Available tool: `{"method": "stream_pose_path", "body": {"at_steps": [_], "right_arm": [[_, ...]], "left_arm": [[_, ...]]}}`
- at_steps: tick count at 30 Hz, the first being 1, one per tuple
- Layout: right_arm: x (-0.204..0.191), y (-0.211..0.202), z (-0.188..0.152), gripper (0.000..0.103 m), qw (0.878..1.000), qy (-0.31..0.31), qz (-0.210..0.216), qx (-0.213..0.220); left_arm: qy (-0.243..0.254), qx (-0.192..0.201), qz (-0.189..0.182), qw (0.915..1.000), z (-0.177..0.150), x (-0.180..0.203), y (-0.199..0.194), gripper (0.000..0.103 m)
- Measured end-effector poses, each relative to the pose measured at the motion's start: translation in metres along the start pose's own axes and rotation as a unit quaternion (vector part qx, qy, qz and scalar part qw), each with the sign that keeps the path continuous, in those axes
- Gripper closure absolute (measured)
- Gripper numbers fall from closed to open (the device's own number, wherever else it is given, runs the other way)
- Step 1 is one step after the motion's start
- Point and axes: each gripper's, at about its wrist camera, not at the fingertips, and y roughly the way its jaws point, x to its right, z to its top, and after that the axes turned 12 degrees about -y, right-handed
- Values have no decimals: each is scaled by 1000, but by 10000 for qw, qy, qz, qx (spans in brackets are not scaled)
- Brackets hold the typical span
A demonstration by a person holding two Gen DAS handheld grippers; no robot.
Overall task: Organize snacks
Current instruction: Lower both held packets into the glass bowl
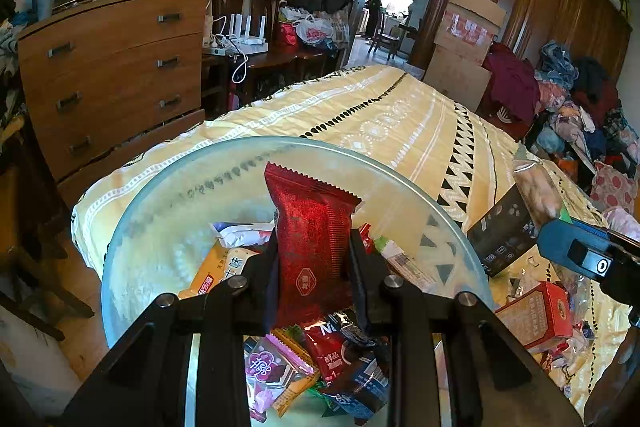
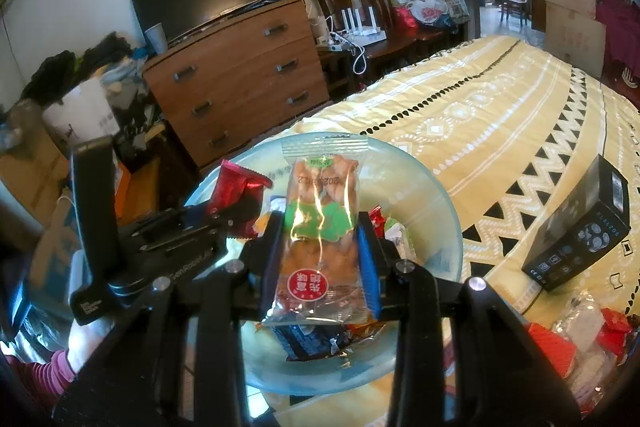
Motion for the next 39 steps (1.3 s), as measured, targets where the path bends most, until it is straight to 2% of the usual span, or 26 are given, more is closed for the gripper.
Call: {"method": "stream_pose_path", "body": {"at_steps": [39], "right_arm": [[-6,16,-10,68,9998,78,127,-150]], "left_arm": [[-14,-112,-28,9999,-13,7,4,73]]}}
